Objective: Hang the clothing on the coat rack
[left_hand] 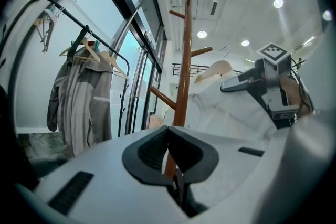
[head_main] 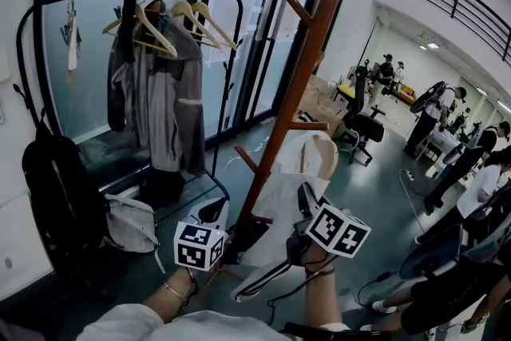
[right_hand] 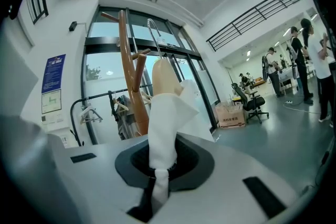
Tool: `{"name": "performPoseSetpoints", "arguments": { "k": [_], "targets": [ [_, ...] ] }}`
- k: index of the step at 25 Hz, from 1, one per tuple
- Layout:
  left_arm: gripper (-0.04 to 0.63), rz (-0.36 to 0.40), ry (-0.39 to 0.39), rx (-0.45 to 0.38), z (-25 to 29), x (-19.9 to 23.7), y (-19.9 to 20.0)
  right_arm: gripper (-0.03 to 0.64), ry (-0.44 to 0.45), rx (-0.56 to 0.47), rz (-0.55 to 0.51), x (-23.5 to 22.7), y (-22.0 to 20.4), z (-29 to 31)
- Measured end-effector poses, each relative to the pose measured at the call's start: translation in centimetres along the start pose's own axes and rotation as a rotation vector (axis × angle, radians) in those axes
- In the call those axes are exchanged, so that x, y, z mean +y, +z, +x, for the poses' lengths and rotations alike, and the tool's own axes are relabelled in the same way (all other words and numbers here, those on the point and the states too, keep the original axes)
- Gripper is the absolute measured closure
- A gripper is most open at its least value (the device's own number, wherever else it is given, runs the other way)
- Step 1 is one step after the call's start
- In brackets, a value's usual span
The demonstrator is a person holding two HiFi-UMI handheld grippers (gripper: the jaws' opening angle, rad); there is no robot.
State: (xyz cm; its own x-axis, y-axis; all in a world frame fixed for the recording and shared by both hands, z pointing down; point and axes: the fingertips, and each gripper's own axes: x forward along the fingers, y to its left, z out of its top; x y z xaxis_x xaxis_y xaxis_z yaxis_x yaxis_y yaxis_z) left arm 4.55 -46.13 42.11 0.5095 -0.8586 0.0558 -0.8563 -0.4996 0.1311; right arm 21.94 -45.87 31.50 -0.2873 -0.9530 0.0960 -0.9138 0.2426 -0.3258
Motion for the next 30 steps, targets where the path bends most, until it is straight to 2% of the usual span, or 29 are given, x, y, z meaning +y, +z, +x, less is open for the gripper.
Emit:
{"name": "performPoseSetpoints", "arguments": {
  "k": [15, 30],
  "targets": [
    [0.587, -0.010, 0.039, -0.021, -0.6, 1.9, 0.8, 0.578, 0.033, 0.009, -0.060, 2.5, 0.5, 1.4],
    [0.586, -0.022, 0.084, -0.021, -1.9, 3.3, 0.6, 0.578, 0.062, 0.076, -0.090, 3.8, -0.3, 2.9]
  ]
}}
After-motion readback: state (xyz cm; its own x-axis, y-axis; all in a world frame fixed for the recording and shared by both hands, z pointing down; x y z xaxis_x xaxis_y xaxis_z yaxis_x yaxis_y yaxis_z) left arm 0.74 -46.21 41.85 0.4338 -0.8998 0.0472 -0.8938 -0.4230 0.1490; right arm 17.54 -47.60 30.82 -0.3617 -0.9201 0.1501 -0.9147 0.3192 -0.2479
